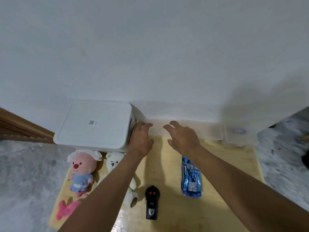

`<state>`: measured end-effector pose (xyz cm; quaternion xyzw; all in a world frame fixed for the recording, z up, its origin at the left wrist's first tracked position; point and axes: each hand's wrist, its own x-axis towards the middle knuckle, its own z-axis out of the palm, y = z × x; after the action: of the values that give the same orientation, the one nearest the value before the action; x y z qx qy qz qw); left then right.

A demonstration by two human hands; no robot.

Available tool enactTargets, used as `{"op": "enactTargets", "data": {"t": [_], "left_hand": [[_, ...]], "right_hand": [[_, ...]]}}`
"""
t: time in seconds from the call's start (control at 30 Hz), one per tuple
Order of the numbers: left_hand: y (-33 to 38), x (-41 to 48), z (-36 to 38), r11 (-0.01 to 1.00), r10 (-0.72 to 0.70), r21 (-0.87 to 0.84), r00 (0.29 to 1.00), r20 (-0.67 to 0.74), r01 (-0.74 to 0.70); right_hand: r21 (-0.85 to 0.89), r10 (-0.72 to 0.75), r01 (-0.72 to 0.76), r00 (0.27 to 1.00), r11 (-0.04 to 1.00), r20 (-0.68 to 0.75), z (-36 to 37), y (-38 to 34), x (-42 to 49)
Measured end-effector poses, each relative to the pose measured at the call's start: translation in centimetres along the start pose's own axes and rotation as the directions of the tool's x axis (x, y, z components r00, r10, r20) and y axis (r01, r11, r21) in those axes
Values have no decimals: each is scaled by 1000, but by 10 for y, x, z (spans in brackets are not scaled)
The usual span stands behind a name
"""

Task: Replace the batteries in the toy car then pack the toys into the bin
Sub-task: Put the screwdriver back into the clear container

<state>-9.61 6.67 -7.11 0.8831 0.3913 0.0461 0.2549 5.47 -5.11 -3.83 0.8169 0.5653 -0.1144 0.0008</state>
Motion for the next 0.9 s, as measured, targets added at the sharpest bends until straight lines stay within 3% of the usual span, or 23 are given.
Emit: {"op": "enactTargets", "data": {"t": [0.33,0.63,0.9], "left_hand": [[-15,10,23,978,10,-206,996,-94,-29],[-7,8,26,974,-43,-224,989,-141,10],[7,0,16,974,-10,-227,987,-160,-27]], "right_hand": [[-155,-42,21,991,988,-129,32,-3,33],[61,27,-21,996,998,-84,23,5,32],[257,133,-65,957,964,-257,1,17,30]]}}
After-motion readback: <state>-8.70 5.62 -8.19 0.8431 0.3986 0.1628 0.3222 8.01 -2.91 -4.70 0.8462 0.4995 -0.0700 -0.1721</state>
